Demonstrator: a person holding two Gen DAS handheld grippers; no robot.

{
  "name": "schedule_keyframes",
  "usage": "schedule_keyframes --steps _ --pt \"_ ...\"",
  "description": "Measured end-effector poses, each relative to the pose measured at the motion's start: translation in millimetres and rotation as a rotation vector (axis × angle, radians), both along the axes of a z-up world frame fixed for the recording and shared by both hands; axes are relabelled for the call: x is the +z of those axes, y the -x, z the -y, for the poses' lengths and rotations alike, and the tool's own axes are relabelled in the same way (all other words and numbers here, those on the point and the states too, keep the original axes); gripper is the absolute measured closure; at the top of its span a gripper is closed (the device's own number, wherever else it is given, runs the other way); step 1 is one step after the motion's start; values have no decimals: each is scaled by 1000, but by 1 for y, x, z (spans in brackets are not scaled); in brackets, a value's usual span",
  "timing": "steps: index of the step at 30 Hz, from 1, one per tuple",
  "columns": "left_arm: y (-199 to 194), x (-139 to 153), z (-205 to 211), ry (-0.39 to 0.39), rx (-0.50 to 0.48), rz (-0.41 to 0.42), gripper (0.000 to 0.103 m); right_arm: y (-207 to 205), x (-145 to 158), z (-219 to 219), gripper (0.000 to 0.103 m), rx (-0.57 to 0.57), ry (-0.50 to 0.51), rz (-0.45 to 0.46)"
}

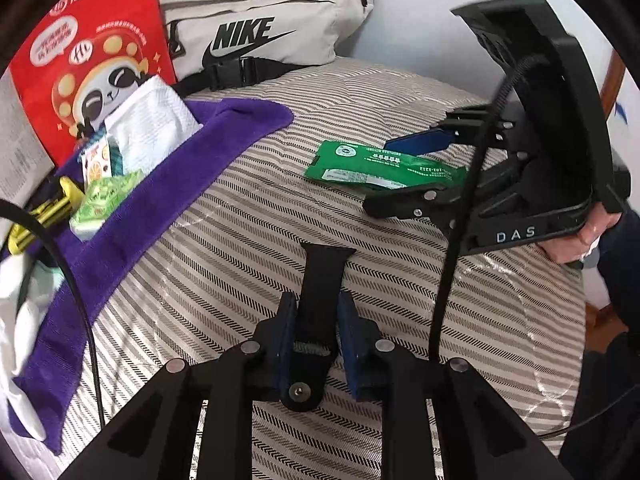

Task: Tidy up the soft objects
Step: 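Carry the green packet with the right tool while the left tool carries the strap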

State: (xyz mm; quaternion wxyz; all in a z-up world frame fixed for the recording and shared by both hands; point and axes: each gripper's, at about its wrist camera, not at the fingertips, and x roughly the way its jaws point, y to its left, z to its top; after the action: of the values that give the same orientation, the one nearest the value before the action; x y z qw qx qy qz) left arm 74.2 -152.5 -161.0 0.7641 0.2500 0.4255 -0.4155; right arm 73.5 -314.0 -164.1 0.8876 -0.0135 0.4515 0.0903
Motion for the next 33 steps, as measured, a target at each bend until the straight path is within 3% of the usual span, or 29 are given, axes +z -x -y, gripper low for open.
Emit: schedule_keyframes --steps 6,8,10,12,14,16,21,23,24,27,30,33 --pt "-3 -1 -1 6 20 -21 83 0 0 0 42 -2 9 2" --pt "-2 0 0 0 34 -20 84 1 0 0 50 -10 18 5" --pt "-2 1 -2 -4 50 -27 92 1 3 1 62 -16 15 -1" --pt "-2 4 -11 7 67 -34 101 0 4 2 63 -16 5 -15" --pt "-1 9 -24 33 95 -56 101 -1 4 2 65 -22 6 -17" --pt "0 10 -33 9 141 -43 101 -1 4 0 65 -8 13 -22" --pt "3 8 -45 1 180 -48 100 -1 4 2 65 12 16 -27" --pt "3 11 -44 15 171 -27 94 0 4 3 64 14 14 -27" --pt "3 12 -43 38 155 -29 86 1 4 3 64 14 14 -26" --pt "2 12 -36 62 104 -70 74 2 4 3 64 11 13 -21" --pt "-2 1 -22 -24 79 -23 72 3 4 3 64 8 11 -17" --pt "-7 1 -21 -18 60 -36 76 3 4 3 64 11 15 -14"
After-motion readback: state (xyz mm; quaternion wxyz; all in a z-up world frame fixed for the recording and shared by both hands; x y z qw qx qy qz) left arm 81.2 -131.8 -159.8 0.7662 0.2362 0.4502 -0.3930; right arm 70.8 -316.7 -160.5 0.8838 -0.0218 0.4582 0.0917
